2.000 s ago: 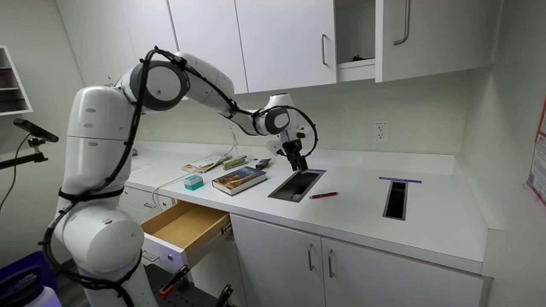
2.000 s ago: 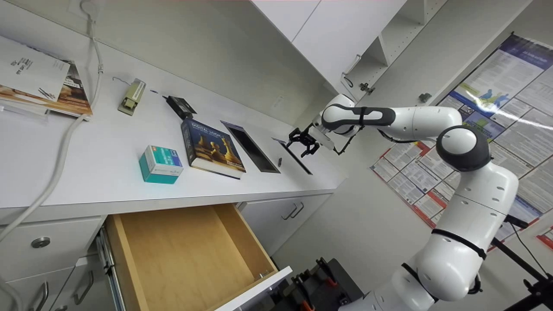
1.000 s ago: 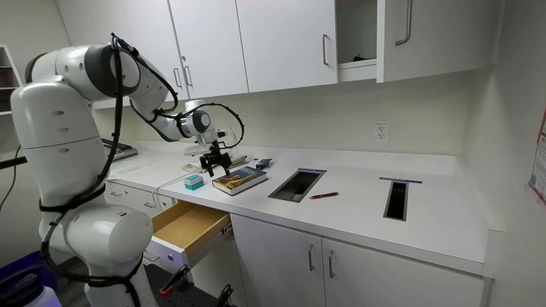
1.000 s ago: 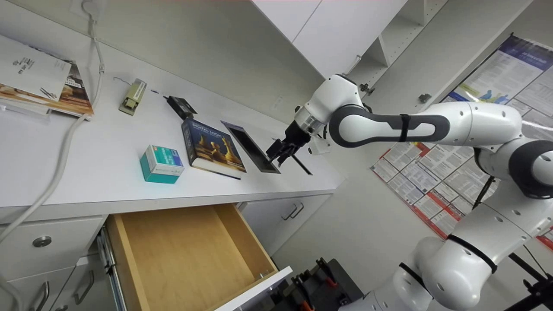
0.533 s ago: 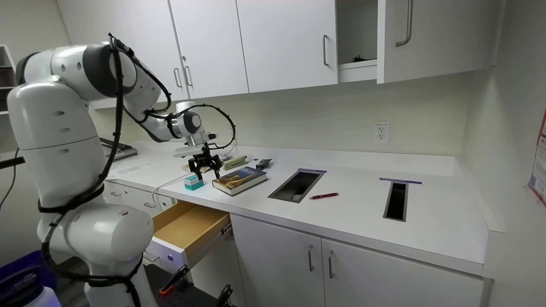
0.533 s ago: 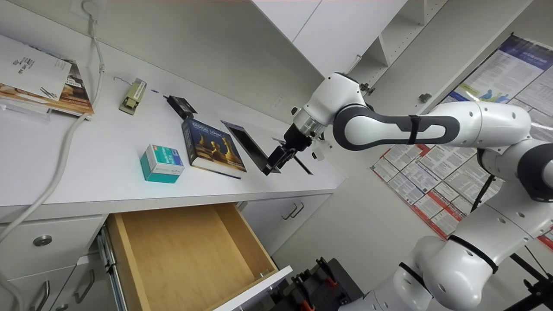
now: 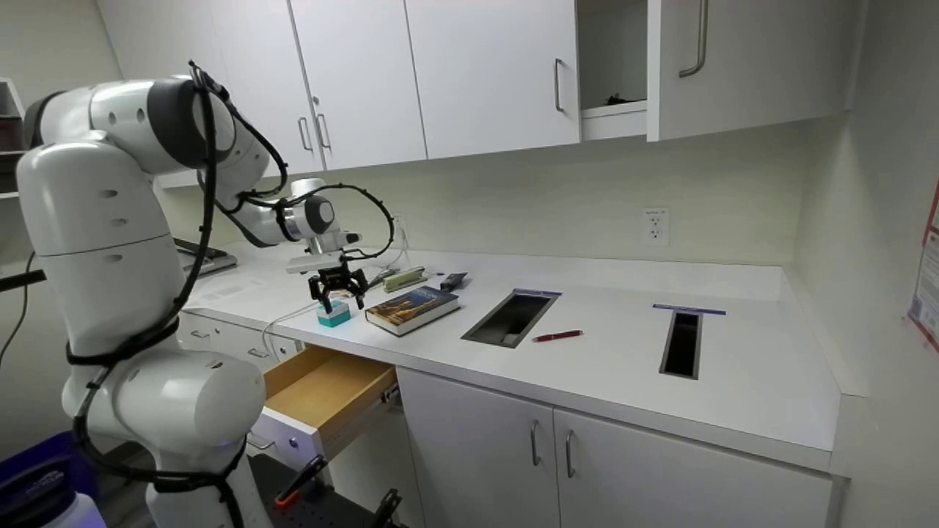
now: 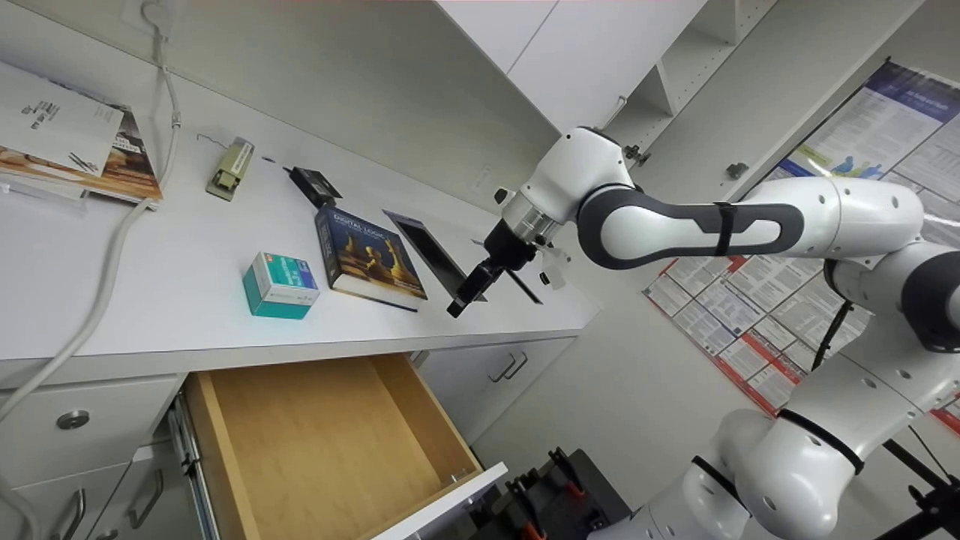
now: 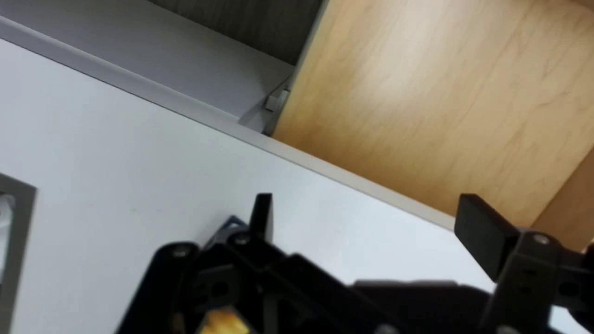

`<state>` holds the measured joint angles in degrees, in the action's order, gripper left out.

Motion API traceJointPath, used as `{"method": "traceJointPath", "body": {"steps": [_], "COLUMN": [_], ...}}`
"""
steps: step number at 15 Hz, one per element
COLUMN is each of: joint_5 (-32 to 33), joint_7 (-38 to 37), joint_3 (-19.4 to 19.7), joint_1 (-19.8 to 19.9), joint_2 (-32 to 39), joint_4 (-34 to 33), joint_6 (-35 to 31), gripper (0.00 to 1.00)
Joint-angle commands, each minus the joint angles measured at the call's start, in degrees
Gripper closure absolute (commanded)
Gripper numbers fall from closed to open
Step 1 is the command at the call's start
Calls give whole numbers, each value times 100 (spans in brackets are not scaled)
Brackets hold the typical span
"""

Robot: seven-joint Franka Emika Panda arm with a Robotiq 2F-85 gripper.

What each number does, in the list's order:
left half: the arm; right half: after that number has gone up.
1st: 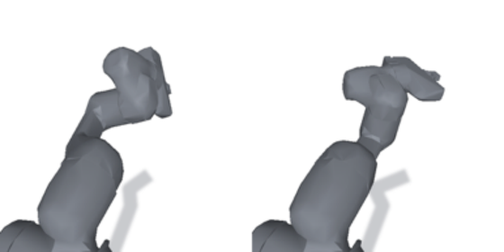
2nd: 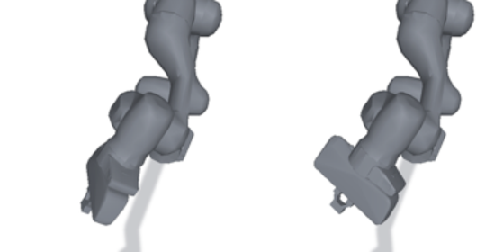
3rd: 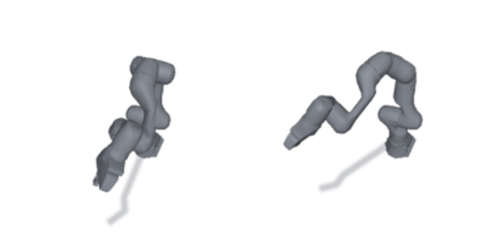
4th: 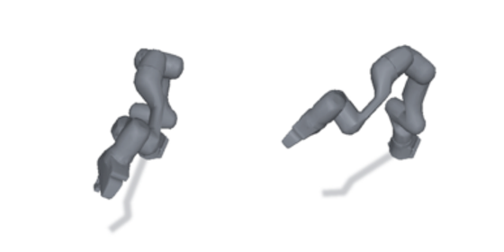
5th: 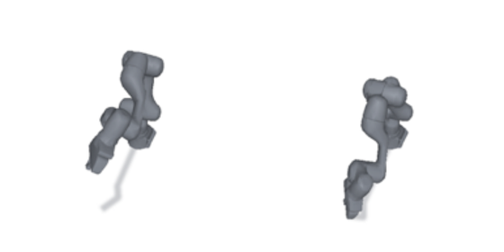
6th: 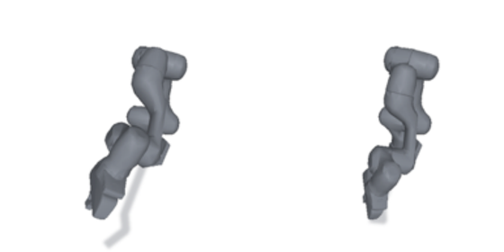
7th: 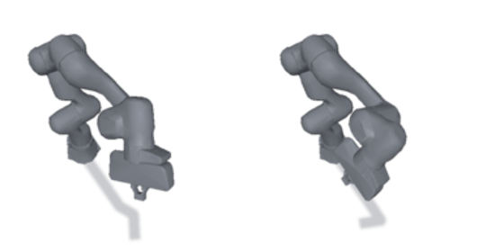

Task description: Open the drawer, take the pen out and put it on the table, the close the drawer

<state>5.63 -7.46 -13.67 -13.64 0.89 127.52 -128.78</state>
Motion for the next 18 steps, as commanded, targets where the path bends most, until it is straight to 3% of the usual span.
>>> {"method": "traceJointPath", "body": {"steps": [1,9,10,18], "joint_5": [-263,-856,-670,-635], "joint_7": [352,1408,982,929], "joint_3": [-483,-1476,-1370,-1382], "joint_1": [-466,-1344,-1311,-1377], "joint_2": [78,583,516,587], "joint_4": [79,47,36,44], "joint_6": [-74,139,33,30], "gripper": [0,0,0,0]}}
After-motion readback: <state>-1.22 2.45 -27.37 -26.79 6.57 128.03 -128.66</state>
